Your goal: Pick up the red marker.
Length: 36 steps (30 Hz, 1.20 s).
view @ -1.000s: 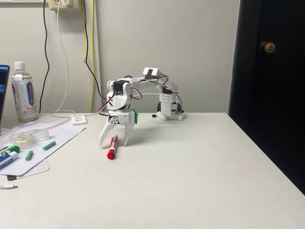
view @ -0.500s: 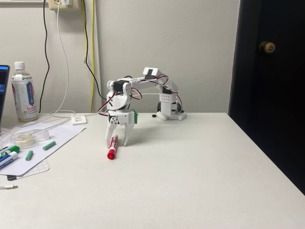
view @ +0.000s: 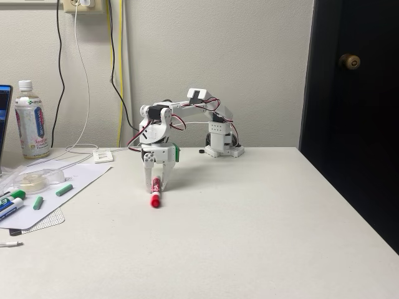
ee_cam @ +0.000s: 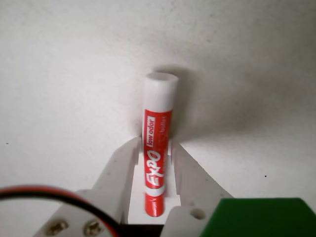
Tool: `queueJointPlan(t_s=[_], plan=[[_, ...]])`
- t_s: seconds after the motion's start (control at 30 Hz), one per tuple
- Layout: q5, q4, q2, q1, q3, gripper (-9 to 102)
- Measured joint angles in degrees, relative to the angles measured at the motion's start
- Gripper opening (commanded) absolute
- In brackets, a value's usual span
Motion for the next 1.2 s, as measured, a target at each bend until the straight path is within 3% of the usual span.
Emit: queueJointPlan(t_s=[0.47,0.77,1.2], plan=[[0.0,1.3,-0.5,-0.2,-3.1,0],[-0.7,9.4,-8.3,0.0,-22.6,0],[-2.0,10.2,1.8,-0.9,-18.4,0]])
